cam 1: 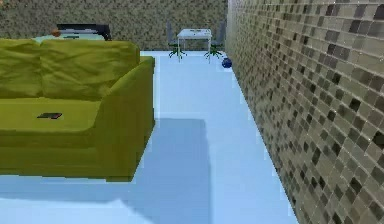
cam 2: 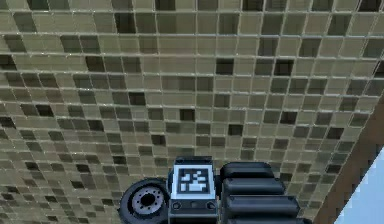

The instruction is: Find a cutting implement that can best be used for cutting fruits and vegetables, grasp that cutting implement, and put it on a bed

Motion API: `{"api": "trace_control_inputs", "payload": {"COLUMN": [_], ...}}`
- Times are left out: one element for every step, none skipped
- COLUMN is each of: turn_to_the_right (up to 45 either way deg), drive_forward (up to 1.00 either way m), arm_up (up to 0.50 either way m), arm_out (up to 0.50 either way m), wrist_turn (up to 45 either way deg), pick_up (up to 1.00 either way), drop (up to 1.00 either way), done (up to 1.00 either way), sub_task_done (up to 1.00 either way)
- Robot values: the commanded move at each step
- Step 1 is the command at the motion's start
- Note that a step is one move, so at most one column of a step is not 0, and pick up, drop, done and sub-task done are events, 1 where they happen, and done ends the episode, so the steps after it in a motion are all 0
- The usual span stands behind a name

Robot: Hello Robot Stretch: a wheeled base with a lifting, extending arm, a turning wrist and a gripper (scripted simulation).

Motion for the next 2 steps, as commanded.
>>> {"api": "trace_control_inputs", "payload": {"turn_to_the_right": [3.0,0.0], "drive_forward": [0.00,1.00], "arm_up": [0.00,0.00], "arm_out": [0.00,0.00], "wrist_turn": [0.0,0.0], "pick_up": [0.00,0.00], "drop": [0.00,0.00], "done": [0.00,0.00], "sub_task_done": [0.00,0.00]}}
